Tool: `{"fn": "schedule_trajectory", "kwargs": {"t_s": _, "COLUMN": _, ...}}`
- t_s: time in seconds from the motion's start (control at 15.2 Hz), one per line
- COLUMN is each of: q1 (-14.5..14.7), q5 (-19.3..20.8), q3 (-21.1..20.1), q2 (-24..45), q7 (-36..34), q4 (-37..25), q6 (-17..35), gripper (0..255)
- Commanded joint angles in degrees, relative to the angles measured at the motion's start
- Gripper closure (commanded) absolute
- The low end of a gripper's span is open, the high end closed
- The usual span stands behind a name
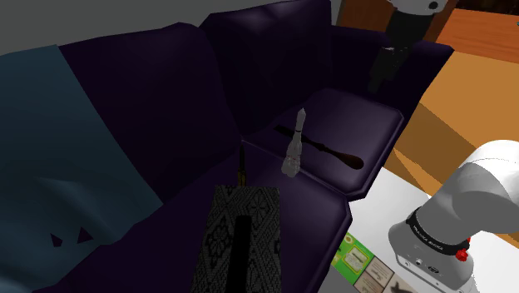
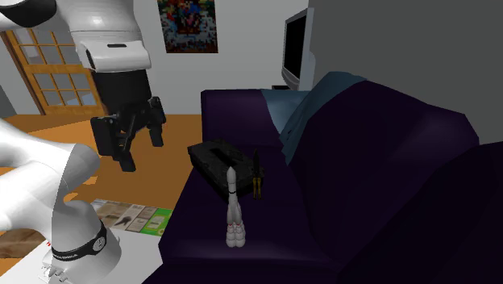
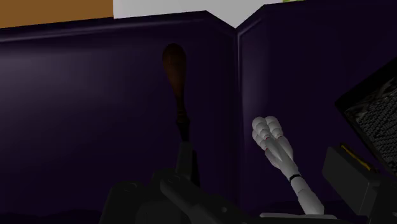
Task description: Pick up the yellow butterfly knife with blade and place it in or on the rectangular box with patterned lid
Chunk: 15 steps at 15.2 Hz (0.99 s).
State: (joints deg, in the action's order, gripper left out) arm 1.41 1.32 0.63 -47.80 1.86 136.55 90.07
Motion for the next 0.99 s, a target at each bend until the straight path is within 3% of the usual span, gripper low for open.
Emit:
{"fn": "schedule_trajectory", "kwargs": {"t_s": 0.0, "q1": 0.0, "q5": 0.0, "q3": 0.0, "q2": 0.0, "q7": 0.0, "q4": 0.0, "q6": 0.0, "gripper": 0}}
{"fn": "schedule_trajectory", "kwargs": {"t_s": 0.46, "q1": 3.2, "q5": -4.7, "q3": -5.9, "q2": 1.5, "q7": -5.3, "q4": 8.6, "q6": 14.2, "gripper": 0}}
{"fn": "schedule_trajectory", "kwargs": {"t_s": 0.92, "q1": 6.1, "q5": -8.4, "q3": -12.7, "q2": 8.0, "q7": -10.6, "q4": 13.3, "q6": 29.8, "gripper": 0}}
